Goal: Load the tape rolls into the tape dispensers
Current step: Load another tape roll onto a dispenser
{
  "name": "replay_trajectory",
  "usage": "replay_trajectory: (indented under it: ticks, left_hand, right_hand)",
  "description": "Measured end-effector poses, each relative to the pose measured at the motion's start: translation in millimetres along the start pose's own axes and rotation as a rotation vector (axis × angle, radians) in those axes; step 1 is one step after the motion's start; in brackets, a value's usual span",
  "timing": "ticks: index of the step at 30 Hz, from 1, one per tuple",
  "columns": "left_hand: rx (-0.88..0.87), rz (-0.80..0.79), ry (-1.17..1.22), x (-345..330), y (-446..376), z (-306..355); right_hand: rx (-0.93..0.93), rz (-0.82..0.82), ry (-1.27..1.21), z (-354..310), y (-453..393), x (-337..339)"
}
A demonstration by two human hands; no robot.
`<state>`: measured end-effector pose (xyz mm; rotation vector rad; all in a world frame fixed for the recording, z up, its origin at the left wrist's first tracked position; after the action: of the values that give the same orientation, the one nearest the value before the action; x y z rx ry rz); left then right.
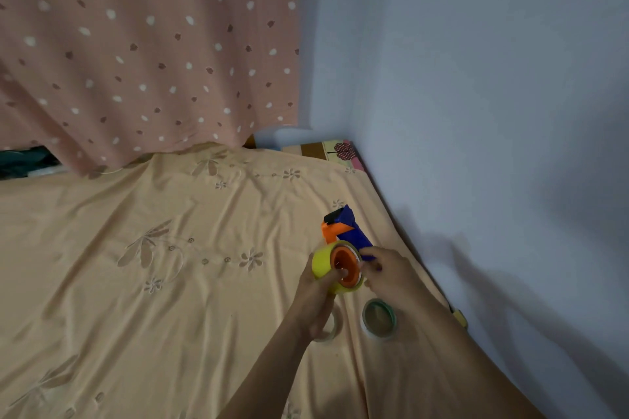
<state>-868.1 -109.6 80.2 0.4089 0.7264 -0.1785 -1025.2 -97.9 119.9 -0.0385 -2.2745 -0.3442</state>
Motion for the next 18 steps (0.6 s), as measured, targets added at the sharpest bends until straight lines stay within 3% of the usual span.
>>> replay_trajectory:
  ticks: [2, 4, 9, 18]
  left_hand:
    - [0.011, 0.017, 0.029, 4.2, -2.8, 2.9]
    - [0.019, 0.016, 0.026, 7.1, -4.9, 5.8]
    - [0.067, 0.024, 0.064, 11.3, -2.7, 7.5]
    - [0.139, 0.097, 0.084, 38.9, 16.5, 4.0]
  right_hand:
    - [-0.017, 0.220, 0.078, 1.1, -6.1, 1.6]
    - [-0.001, 0.287, 0.097, 1.5, -13.0, -0.2]
    - [-0.015, 0.002, -0.086, -1.6, -26.4, -27.5]
    - [-0.130, 0.005, -0.158, -8.4, -9.6, -70.7]
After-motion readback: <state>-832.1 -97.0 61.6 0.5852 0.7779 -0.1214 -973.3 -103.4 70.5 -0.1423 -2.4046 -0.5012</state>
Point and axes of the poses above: each hand's wrist, its own y-axis away from the middle knuckle, its own x-axis out of the back of the hand, z = x × y, the point moved 1 cm from there along -y, towards the middle knuckle, and after that the axes turned 12 degrees about y, right-handed, at the moved point
